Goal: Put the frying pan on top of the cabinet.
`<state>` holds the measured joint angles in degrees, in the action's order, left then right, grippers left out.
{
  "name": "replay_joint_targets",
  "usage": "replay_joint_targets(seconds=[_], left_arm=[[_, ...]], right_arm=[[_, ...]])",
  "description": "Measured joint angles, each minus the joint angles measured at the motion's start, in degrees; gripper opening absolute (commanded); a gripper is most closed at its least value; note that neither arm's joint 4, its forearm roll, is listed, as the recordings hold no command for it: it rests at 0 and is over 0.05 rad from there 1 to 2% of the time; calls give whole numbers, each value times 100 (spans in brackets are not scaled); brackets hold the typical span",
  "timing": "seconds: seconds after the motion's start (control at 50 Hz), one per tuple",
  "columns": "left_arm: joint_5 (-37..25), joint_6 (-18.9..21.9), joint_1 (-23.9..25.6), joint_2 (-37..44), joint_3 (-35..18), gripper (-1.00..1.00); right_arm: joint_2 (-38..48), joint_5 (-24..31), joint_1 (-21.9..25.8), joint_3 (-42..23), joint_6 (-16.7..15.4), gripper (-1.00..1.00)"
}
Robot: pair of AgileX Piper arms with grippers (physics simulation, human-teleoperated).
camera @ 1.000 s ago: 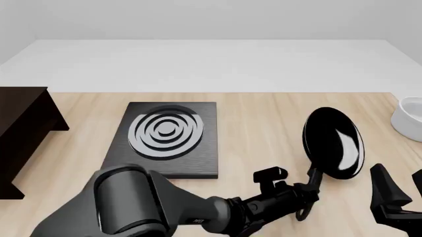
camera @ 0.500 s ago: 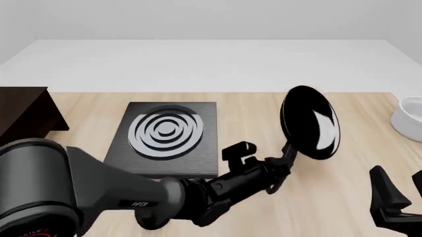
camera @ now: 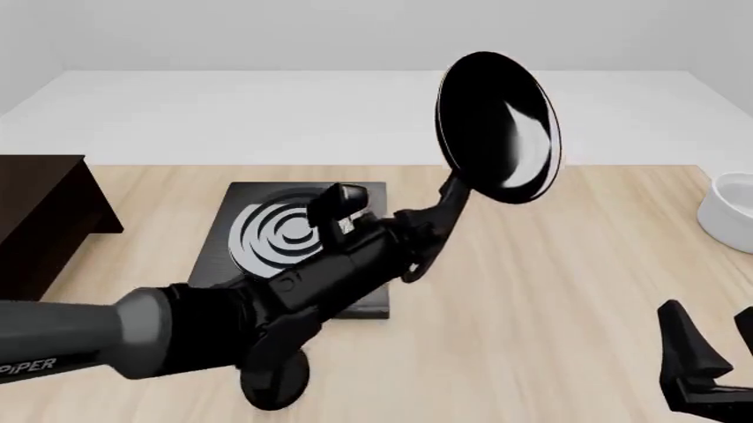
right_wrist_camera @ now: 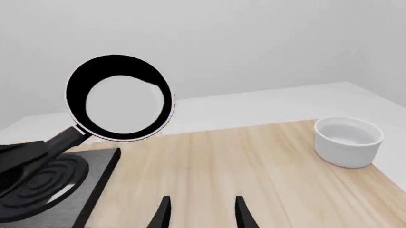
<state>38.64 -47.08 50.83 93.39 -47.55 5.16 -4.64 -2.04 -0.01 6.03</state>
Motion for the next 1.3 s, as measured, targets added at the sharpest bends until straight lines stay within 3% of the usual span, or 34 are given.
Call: replay_joint_targets(seconds=[0.44, 0.6, 1.3], left_arm=[[-967, 684, -1333, -1928, 571, -100], [-1357, 760, -1951, -2598, 748, -100], [-2443, 193, -5126, -4777, 1501, -100]], right_arm=[[-309, 282, 27, -1, -11, 100], [-410, 372, 38, -1, -16, 100], [-505, 462, 116, 0, -74, 100]])
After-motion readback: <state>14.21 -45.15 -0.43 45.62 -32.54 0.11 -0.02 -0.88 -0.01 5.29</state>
